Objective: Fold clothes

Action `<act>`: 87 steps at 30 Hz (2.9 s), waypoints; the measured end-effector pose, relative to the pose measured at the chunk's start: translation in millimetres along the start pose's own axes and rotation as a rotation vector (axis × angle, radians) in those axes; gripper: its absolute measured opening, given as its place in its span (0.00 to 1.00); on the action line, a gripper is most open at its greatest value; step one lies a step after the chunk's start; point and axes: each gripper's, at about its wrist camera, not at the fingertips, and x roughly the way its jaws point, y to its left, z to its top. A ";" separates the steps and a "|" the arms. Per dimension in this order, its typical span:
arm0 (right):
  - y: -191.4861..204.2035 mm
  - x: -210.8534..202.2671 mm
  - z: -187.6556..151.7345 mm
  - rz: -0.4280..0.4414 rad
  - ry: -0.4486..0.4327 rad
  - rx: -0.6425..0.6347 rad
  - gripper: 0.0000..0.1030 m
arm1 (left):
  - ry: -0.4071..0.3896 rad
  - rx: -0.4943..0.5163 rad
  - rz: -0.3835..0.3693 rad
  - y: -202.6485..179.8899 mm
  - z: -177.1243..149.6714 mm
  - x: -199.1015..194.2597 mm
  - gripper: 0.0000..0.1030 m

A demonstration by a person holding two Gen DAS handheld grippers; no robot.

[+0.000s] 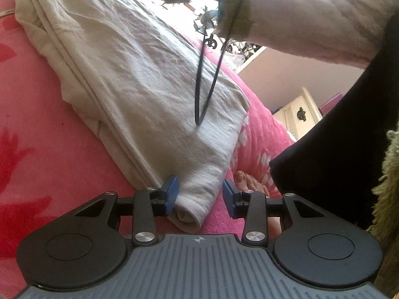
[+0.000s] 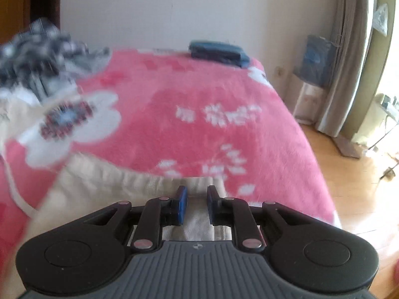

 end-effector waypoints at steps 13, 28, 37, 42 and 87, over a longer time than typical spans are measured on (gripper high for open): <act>-28.1 -173.5 -3.3 0.204 -0.029 -0.004 0.18 | 0.002 0.031 0.056 -9.4 1.7 -0.1 0.38; 39.4 -172.8 -154.5 0.082 0.327 -0.018 0.18 | 0.043 -0.016 0.226 -34.9 9.6 15.1 0.38; 35.4 -229.3 -167.1 0.136 0.281 -0.030 0.18 | 0.052 -0.022 0.295 -42.1 11.3 21.8 0.38; 55.1 -221.4 -198.3 0.029 0.361 -0.144 0.19 | 0.061 -0.007 0.319 -45.8 11.6 21.4 0.38; 84.6 -196.6 -141.1 0.104 0.311 -0.282 0.28 | 0.140 -0.003 0.649 -64.8 41.8 14.6 0.70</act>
